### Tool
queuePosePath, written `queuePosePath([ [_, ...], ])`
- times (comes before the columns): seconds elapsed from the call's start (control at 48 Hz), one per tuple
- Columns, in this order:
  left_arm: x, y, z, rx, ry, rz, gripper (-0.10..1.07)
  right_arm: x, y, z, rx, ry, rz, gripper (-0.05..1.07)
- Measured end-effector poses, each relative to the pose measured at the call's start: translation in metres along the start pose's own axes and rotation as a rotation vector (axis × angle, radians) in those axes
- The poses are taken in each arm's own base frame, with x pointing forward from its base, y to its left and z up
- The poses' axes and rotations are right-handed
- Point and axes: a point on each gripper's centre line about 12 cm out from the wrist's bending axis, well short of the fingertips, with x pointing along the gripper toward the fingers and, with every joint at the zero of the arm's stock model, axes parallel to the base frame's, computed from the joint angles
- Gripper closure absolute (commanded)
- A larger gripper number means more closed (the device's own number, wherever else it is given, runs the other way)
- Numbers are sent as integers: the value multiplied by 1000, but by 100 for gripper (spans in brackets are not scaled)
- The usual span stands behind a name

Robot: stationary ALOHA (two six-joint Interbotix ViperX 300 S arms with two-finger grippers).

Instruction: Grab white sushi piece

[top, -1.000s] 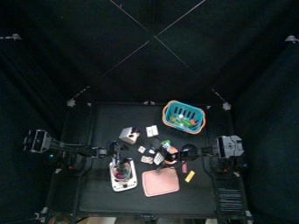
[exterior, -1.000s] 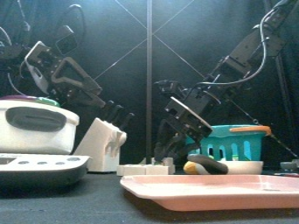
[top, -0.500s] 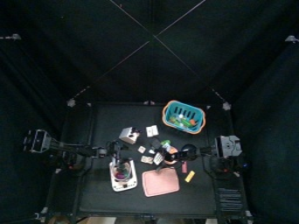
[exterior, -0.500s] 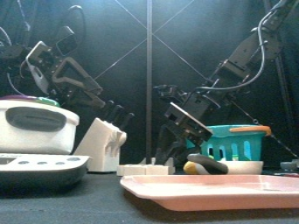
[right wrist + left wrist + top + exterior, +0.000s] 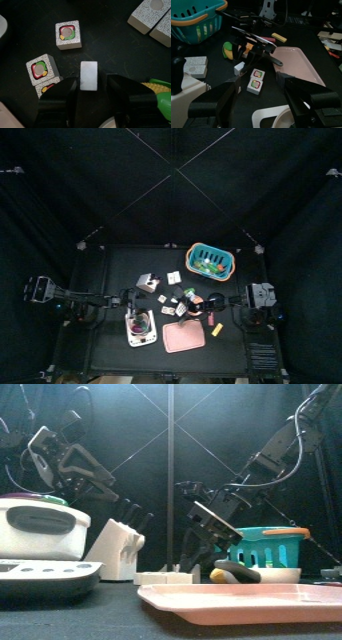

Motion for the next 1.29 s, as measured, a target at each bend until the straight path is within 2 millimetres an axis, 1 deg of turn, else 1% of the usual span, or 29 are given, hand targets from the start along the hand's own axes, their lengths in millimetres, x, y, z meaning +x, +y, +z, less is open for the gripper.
queuePosePath([
  [0.146,-1,0,-2,-4,6,2,4,0,0,0,3,1,0,41],
  [0.271,-1,1,-2,-7,5,5,4,0,0,0,5,0,0,43],
  [1.292,-1,1,-2,-7,6,6,4,-2,0,3,13,-5,2,43],
])
